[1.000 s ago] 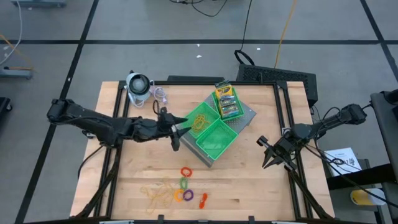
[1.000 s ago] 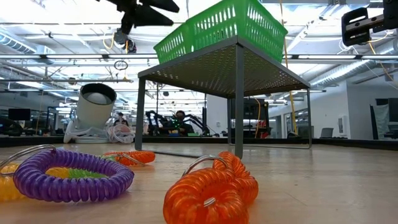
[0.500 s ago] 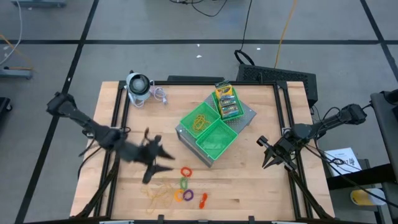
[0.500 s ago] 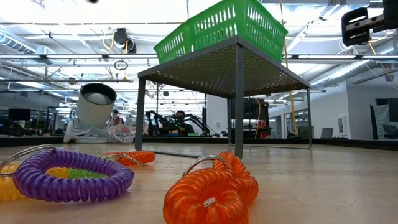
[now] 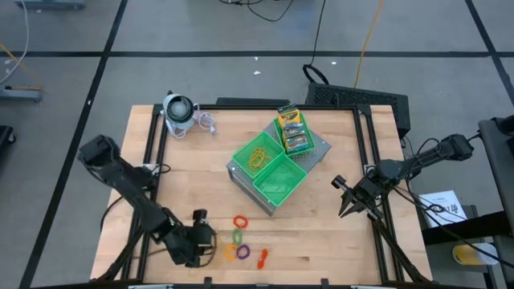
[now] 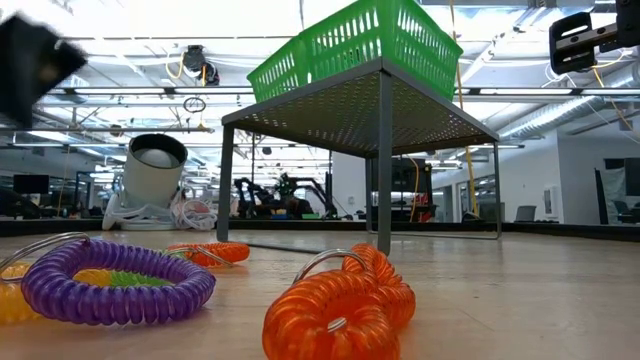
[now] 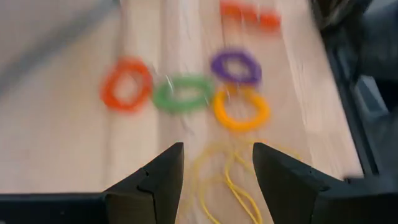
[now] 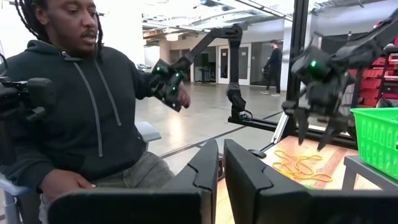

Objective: Pick & Place Office Desk Supplies
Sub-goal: Put the yellow rubber band into the top left green bin on the shelf

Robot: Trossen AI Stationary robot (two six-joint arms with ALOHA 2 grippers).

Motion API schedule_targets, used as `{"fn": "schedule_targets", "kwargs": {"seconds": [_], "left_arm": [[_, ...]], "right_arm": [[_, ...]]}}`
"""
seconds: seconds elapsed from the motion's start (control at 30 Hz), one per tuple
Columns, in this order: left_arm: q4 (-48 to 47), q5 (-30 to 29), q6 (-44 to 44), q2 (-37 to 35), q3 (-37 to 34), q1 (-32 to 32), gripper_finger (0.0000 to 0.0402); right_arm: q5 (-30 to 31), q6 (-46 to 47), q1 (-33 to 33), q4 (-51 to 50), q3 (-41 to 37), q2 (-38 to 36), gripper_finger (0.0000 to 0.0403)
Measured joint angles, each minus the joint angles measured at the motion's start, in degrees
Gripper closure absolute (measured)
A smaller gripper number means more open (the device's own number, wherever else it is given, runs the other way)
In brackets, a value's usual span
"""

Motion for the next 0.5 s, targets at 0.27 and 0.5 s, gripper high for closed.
{"fn": "schedule_targets", "kwargs": {"seconds": [0.27,0.5], "left_arm": [[1.13,8.07,-9.25,7.24,0.00,0.32,0.0199],[3.90,8.98,-9.80,11.43,0.02,0.06,0.0199]], "right_arm": [[0.00,-0.02,0.00,0.00,0.02,-0.02,0.0383],[0.00,-0.02,0.00,0.00,0.02,-0.02,0.0383]]}}
